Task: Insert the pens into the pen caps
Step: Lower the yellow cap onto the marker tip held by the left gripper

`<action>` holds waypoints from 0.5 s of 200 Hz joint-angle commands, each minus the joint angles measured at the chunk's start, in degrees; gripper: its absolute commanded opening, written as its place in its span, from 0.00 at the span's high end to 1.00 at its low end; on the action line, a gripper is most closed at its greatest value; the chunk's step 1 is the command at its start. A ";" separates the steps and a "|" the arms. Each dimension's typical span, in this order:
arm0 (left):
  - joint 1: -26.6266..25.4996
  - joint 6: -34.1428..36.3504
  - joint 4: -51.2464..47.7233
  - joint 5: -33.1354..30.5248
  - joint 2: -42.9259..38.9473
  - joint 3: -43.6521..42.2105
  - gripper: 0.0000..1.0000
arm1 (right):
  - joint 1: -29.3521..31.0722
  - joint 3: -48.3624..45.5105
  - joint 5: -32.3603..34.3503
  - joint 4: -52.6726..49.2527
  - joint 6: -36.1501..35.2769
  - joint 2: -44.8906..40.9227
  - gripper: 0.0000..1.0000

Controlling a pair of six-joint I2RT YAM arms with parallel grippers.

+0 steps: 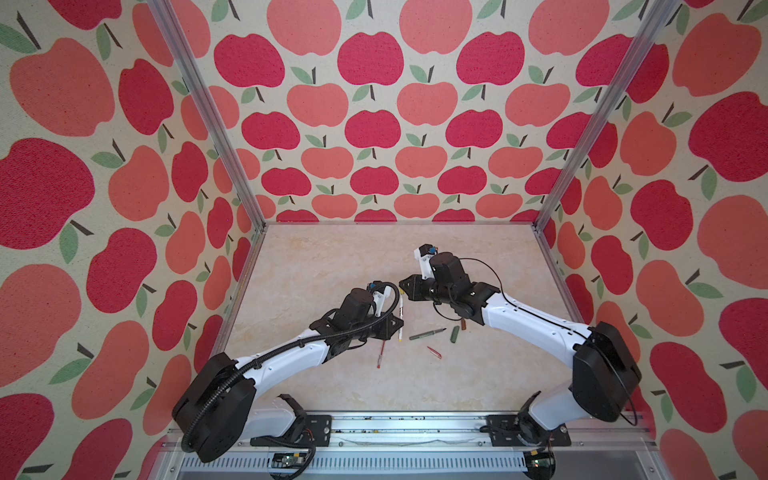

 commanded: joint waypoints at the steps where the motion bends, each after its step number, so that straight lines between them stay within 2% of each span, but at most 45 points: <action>1: -0.37 0.12 0.52 -1.06 -0.63 0.52 0.94 | 0.54 -1.03 -1.13 0.90 0.97 -1.12 0.84; 100: -0.43 0.11 1.33 -2.53 -1.52 -0.52 0.95 | 0.80 -1.43 -0.79 -0.33 0.87 -2.49 0.86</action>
